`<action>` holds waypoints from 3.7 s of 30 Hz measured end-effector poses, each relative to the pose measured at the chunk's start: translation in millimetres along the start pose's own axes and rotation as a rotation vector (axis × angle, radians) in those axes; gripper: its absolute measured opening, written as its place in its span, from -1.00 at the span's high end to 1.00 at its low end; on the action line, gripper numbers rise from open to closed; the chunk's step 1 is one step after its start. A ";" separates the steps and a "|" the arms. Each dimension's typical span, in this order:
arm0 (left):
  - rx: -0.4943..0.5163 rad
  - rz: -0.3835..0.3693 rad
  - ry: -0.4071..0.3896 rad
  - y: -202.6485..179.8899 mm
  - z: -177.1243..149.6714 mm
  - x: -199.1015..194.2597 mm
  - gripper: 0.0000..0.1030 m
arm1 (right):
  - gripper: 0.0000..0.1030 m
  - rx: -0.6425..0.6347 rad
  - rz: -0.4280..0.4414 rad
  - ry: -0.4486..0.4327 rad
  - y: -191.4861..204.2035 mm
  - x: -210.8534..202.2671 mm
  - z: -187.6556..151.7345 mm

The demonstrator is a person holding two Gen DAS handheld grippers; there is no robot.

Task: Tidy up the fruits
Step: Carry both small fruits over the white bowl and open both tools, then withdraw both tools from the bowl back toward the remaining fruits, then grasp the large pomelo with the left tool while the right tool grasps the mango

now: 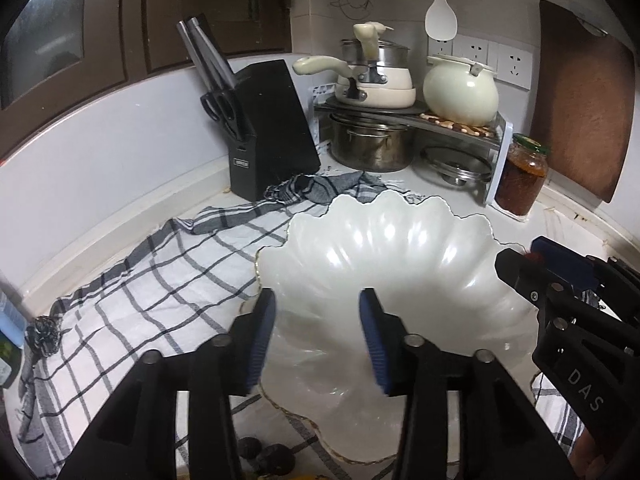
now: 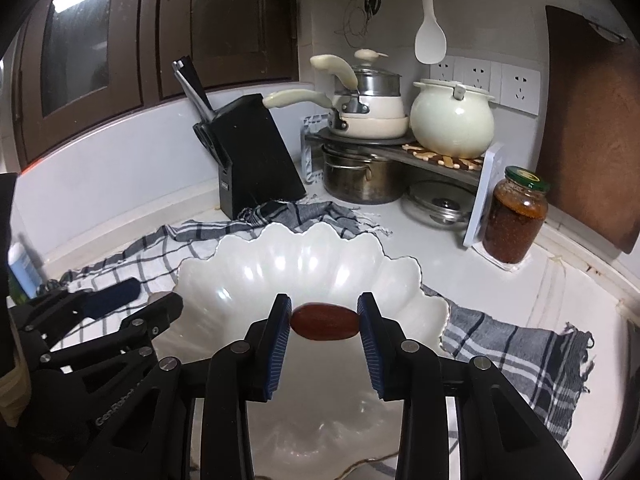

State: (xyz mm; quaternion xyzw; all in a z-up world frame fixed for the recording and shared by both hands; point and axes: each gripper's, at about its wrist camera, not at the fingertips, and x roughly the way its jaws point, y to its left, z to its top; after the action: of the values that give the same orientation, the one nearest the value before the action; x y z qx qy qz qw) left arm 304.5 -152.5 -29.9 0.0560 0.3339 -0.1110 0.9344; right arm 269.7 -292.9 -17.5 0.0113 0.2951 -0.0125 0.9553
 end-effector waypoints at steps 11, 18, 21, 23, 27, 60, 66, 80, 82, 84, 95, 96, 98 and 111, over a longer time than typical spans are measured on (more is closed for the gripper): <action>0.006 0.064 -0.056 4.2 1.0 -27.0 -0.33 | -0.67 0.037 -0.078 -0.059 -7.9 -22.6 1.1; -0.005 0.079 -0.100 10.8 1.7 -55.9 -0.46 | -0.73 0.049 -0.100 -0.107 -4.1 -50.5 5.5; -0.012 0.083 -0.114 16.3 0.1 -68.3 -0.49 | -0.74 0.040 -0.104 -0.127 3.3 -63.0 6.8; -0.017 0.091 -0.124 20.5 -1.4 -77.4 -0.50 | -0.74 0.035 -0.105 -0.137 8.6 -70.4 6.9; -0.027 0.101 -0.136 30.3 -5.5 -93.0 -0.50 | -0.75 0.028 -0.105 -0.153 19.6 -83.6 5.3; -0.092 0.156 -0.119 70.8 -79.4 -156.0 -0.63 | -0.75 -0.012 -0.066 -0.173 73.2 -140.1 -44.9; -0.096 0.150 -0.090 70.1 -95.8 -149.5 -0.63 | -0.75 -0.008 -0.068 -0.142 71.3 -135.6 -62.5; -0.068 0.120 0.009 59.6 -135.6 -114.0 -0.66 | -0.75 0.011 -0.072 -0.049 62.6 -116.1 -103.5; -0.069 0.115 0.025 58.1 -140.4 -108.0 -0.66 | -0.75 0.014 -0.068 -0.032 61.9 -112.2 -109.6; -0.067 0.115 0.039 56.5 -145.1 -103.0 -0.66 | -0.75 0.015 -0.067 -0.014 60.9 -107.5 -116.3; -0.062 0.106 0.072 51.2 -161.9 -86.5 -0.72 | -0.75 0.037 -0.058 0.059 52.2 -85.9 -138.9; -0.065 0.108 0.067 51.4 -162.1 -86.5 -0.72 | -0.75 0.038 -0.056 0.062 52.0 -85.0 -139.9; -0.068 0.101 0.065 52.2 -162.8 -85.5 -0.72 | -0.75 0.039 -0.053 0.068 51.8 -83.1 -141.4; -0.079 0.075 0.095 49.6 -170.4 -78.1 -0.70 | -0.75 0.054 -0.036 0.091 47.9 -76.6 -144.5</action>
State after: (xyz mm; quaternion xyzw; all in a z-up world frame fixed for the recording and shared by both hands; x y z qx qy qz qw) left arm 153.7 -60.8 -110.1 0.0369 0.3798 -0.0599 0.9224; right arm 126.4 -239.6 -92.9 0.0324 0.3379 -0.0374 0.9399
